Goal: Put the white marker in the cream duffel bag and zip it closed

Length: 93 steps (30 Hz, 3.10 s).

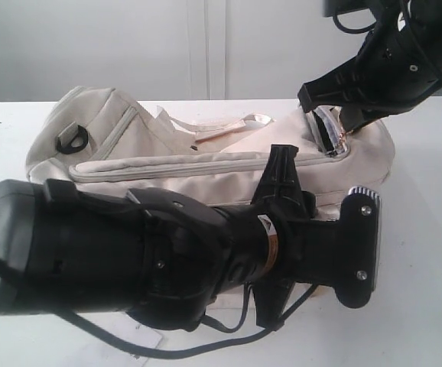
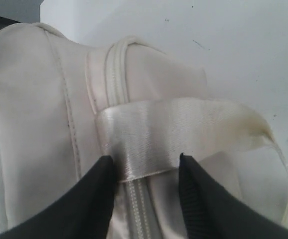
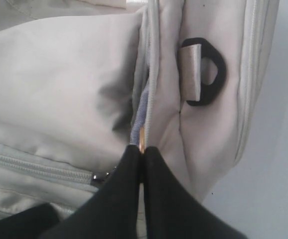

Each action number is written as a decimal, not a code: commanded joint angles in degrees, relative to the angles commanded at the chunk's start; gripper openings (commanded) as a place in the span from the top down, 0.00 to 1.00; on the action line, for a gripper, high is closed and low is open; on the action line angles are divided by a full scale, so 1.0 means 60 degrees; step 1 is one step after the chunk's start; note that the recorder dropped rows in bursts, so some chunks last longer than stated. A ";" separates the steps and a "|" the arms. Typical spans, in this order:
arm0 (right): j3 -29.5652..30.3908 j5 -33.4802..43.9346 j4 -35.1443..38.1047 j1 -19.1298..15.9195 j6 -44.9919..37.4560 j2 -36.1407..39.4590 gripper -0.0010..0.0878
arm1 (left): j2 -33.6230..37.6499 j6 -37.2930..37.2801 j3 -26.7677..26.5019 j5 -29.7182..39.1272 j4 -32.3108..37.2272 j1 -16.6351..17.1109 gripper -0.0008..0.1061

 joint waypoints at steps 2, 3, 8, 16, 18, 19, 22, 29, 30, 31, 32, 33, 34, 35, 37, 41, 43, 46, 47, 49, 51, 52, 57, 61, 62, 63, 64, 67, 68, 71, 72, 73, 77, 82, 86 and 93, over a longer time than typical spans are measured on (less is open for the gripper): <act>0.0000 0.0000 0.0000 0.0000 0.0000 0.0000 0.99 | 0.0036 0.0000 0.0000 -0.0019 0.0083 0.0000 0.55; 0.0000 -0.0023 0.0000 0.0000 0.0000 0.0000 0.99 | 0.0058 0.0000 0.0000 -0.0060 0.0103 0.0000 0.57; 0.0000 -0.0053 0.0000 0.0000 -0.0046 0.0000 0.99 | 0.0058 0.0000 0.0000 -0.0217 0.0169 0.0000 0.76; 0.0000 -0.0614 0.0000 0.0000 -0.0435 0.0000 0.99 | 0.0058 0.0000 0.0000 -0.0199 0.0169 0.0000 0.99; 0.0000 -0.0836 0.0000 0.0000 -0.0456 0.0000 0.99 | 0.0058 0.0000 0.0000 -0.0217 0.0169 0.0000 0.99; 0.0000 -0.0947 -0.0025 0.0000 -0.0480 0.0000 0.99 | 0.0058 0.0000 0.0000 -0.0237 0.0169 0.0000 0.99; 0.0000 -0.1368 -0.0026 0.0000 -0.0480 0.0000 0.99 | 0.0058 0.0000 0.0000 -0.0237 0.0169 0.0000 0.99; 0.0000 -0.2240 -0.0434 0.0000 -0.0486 0.0000 0.99 | 0.0058 0.0065 0.0000 -0.0232 0.0169 0.0000 0.99; 0.0000 -0.2350 -0.0506 0.0000 -0.0486 0.0000 0.99 | 0.0058 0.0065 0.0000 -0.0232 0.0169 0.0000 0.99; 0.0000 -0.2475 -0.0505 0.0000 -0.0486 0.0000 0.99 | 0.0058 0.0062 0.0000 -0.0285 0.0169 0.0000 0.99; 0.0000 -0.2572 -0.0505 0.0000 -0.0486 0.0000 0.99 | 0.0058 0.0062 0.0000 -0.0327 0.0169 0.0000 0.99; 0.0000 -0.2702 -0.0505 0.0000 -0.0486 0.0000 0.99 | 0.0058 0.0062 0.0000 -0.0369 0.0169 0.0000 0.99; 0.0000 -0.2827 -0.0505 0.0000 -0.0486 0.0000 0.99 | 0.0058 0.0062 0.0000 -0.0413 0.0169 0.0000 0.99; 0.0000 -0.2929 -0.0505 0.0000 -0.0486 0.0000 0.99 | 0.0058 0.0062 0.0000 -0.0458 0.0169 0.0000 0.99; 0.0000 -0.3170 -0.0505 0.0000 -0.0486 0.0000 0.99 | 0.0058 0.0062 0.0000 -0.0556 0.0169 0.0000 0.99; 0.0000 -0.3574 -0.0563 0.0000 -0.0486 0.0000 0.99 | 0.0058 0.0062 0.0000 -0.0630 0.0169 0.0000 0.99; 0.0000 -0.3681 -0.0737 0.0000 -0.0486 0.0000 0.99 | 0.0058 0.0062 0.0000 -0.0630 0.0169 0.0000 0.99; 0.0000 -0.3727 -0.1245 0.0000 -0.0410 0.0000 0.99 | 0.0058 0.0062 0.0000 -0.0630 0.0169 0.0000 0.99; 0.0000 -0.3639 -0.1331 0.0000 -0.0270 0.0000 0.99 | 0.0058 0.0062 0.0000 -0.0629 0.0145 0.0000 0.99; 0.0000 -0.3290 -0.1427 0.0000 0.0105 -0.0039 0.99 | 0.0058 0.0062 0.0000 -0.0592 0.0089 0.0000 0.99; 0.0000 -0.2960 -0.1481 0.0000 0.0373 -0.0083 0.99 | 0.0058 0.0062 0.0000 -0.0479 0.0045 0.0000 0.99; 0.0000 -0.2916 -0.1533 0.0000 0.0417 -0.0109 0.99 | 0.0058 0.0062 0.0000 -0.0396 0.0047 0.0000 0.99; 0.0000 -0.2891 -0.2415 0.0000 0.0869 -0.0173 0.99 | 0.0058 0.0062 0.0000 -0.0113 -0.0290 0.0000 0.99; 0.0000 -0.3380 -0.3622 0.0000 0.2017 -0.0027 0.99 | 0.0058 0.0062 0.0000 -0.0222 -0.0328 0.0000 0.99; 0.0000 -0.3612 -0.3645 0.0000 0.2120 0.0081 0.99 | 0.0058 0.0062 0.0000 -0.0372 -0.0328 0.0000 0.99; 0.0000 -0.3776 -0.3645 0.0000 0.2120 0.0131 0.99 | 0.0058 0.0062 0.0000 -0.0445 -0.0328 0.0000 0.99; 0.0000 -0.4004 -0.3653 0.0000 0.2120 0.0286 0.99 | 0.0058 0.0144 0.0000 -0.0583 -0.0302 0.0000 0.99; 0.0000 -0.4560 -0.3761 0.0000 0.2120 0.0563 0.99 | 0.0058 0.0319 0.0000 -0.0650 -0.0302 0.0000 0.99; 0.0000 -0.4676 -0.3818 0.0000 0.2120 0.0611 0.99 | 0.0058 0.0317 0.0000 -0.0670 -0.0302 0.0000 0.99; 0.0000 -0.5212 -0.4078 0.0000 0.2120 0.0742 0.99 | 0.0058 0.0317 0.0022 -0.1162 -0.0302 0.0000 0.99; 0.0000 -0.5315 -0.4154 0.0000 0.2120 0.0763 0.99 | 0.0058 0.0317 0.0022 -0.1355 -0.0302 0.0000 0.99; 0.0000 -0.5481 -0.4199 0.0000 0.2120 0.0811 0.99 | 0.0058 0.0317 0.0022 -0.1550 -0.0302 0.0000 0.99; 0.0000 -0.5730 -0.4326 0.0000 0.2120 0.0917 0.99 | 0.0058 0.0317 0.0022 -0.1619 -0.0302 0.0000 0.99; 0.0000 -0.6058 -0.4326 0.0000 0.2120 0.1160 0.99 | 0.0058 0.0317 0.0022 -0.1619 -0.0302 0.0000 0.99; 0.0000 -0.6457 -0.4366 0.0000 0.2120 0.1306 0.99 | 0.0058 0.0317 0.0022 -0.1619 -0.0302 0.0000 0.99; 0.0000 -0.7001 -0.4366 -0.0216 0.2191 0.1433 0.99 | 0.0058 0.0317 0.0022 -0.1723 -0.0302 0.0000 0.99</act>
